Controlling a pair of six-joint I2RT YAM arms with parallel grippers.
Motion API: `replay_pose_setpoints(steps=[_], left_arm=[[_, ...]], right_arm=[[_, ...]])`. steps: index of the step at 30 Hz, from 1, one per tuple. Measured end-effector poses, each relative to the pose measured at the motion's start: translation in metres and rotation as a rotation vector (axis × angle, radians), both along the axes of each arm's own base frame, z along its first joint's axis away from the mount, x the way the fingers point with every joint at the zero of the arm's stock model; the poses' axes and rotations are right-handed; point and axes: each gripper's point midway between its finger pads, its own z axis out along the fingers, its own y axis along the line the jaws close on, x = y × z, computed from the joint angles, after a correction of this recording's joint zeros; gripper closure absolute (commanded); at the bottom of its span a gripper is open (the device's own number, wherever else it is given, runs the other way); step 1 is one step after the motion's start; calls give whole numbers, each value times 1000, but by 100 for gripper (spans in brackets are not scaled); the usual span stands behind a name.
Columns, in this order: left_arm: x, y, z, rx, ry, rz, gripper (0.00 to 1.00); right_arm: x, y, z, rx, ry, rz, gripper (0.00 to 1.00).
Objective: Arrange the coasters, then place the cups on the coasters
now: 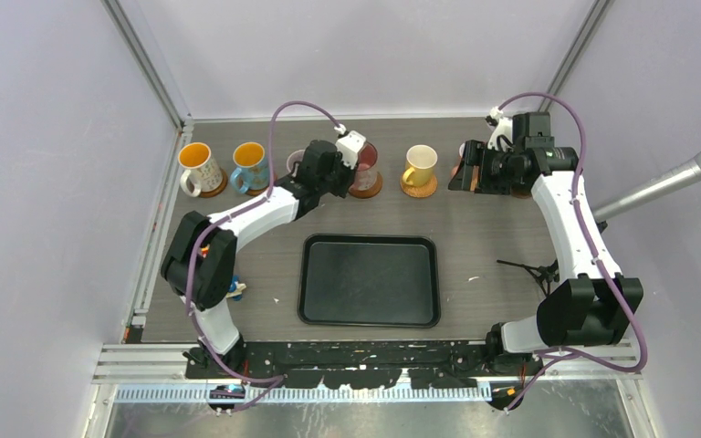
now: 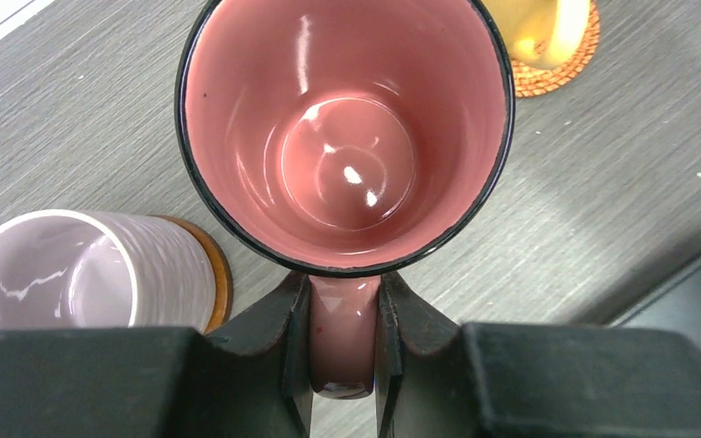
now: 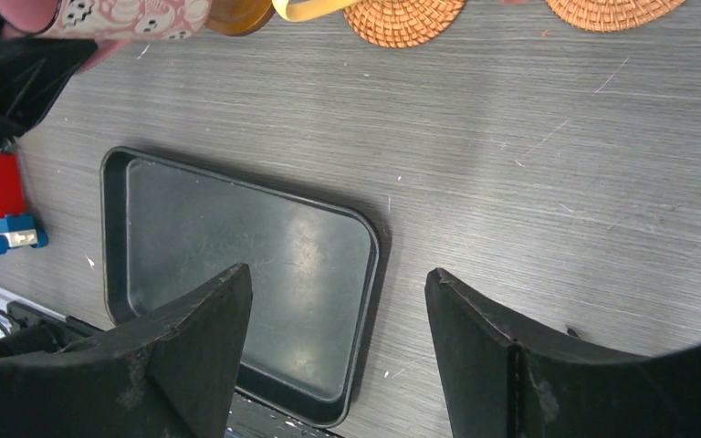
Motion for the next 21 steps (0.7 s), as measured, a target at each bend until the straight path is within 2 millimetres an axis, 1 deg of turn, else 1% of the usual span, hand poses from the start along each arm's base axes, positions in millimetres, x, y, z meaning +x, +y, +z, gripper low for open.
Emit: replay_pose_setpoints(steps=[3, 7, 10, 17, 21], left_arm=[[11, 6, -12, 5, 7, -3, 100], [20, 7, -25, -2, 32, -16, 100], [26, 4, -29, -15, 38, -30, 100], [33, -7, -33, -34, 30, -72, 100], [35, -9, -42, -21, 26, -84, 100]], right_arm=[[-1, 0, 0, -6, 2, 8, 26], [-3, -1, -1, -9, 10, 11, 26], [-4, -1, -1, -9, 11, 11, 26], [-4, -1, -2, -9, 12, 11, 26], [-5, -1, -3, -9, 17, 11, 26]])
